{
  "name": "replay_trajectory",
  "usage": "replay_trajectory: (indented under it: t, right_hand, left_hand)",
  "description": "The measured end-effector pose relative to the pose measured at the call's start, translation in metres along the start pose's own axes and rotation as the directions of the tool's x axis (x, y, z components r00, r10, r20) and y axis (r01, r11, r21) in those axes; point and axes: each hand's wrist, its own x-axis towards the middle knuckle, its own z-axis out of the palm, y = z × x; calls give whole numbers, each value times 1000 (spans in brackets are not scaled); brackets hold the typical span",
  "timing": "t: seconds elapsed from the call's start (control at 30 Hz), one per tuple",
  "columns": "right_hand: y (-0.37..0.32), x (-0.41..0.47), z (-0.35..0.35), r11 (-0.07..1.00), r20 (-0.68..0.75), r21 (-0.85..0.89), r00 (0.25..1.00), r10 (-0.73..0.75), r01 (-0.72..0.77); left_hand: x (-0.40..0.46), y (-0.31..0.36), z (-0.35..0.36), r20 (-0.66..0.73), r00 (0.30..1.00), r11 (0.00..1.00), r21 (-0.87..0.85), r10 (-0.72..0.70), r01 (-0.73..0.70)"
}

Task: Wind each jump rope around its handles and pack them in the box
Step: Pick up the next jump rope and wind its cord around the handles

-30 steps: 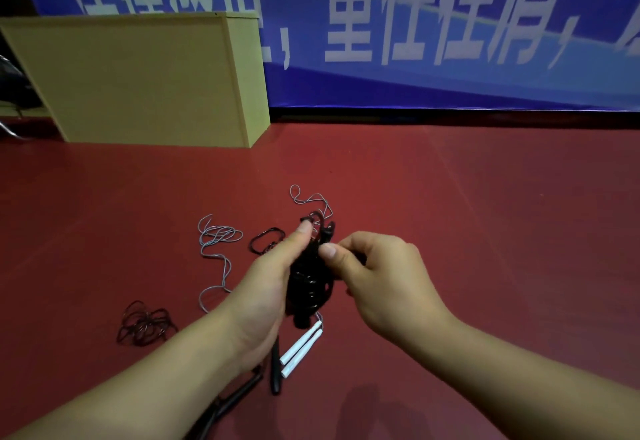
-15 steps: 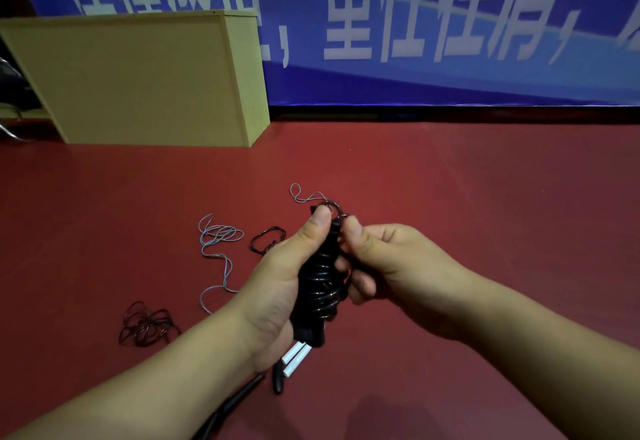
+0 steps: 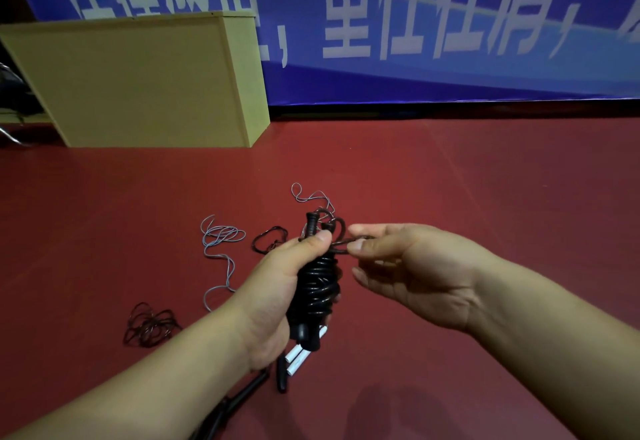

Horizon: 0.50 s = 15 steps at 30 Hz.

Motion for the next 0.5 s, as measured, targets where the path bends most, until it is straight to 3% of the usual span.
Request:
replay_trajectory:
  t: [0.13,0.3,0.4,0.5]
  right_hand:
    - [3,4,0,986,-126,-38,978,-166,162]
    - [7,4,-1,818,-39,-443,904,-426,366]
    - [8,3,-3,751,-22,-540,885,-465,381]
    - [8,3,-3,773,2,-507,897,-442,382]
  left_hand:
    - [2,-4,3,-1,1000,1000,-9,-4,4]
    - [4,-7,0,-52,999,999,30,13,-11]
    - [3,-8,-2,-42,999,999,34,-1,2]
    - [2,-7,-3,-24,999,999,20,-28,29]
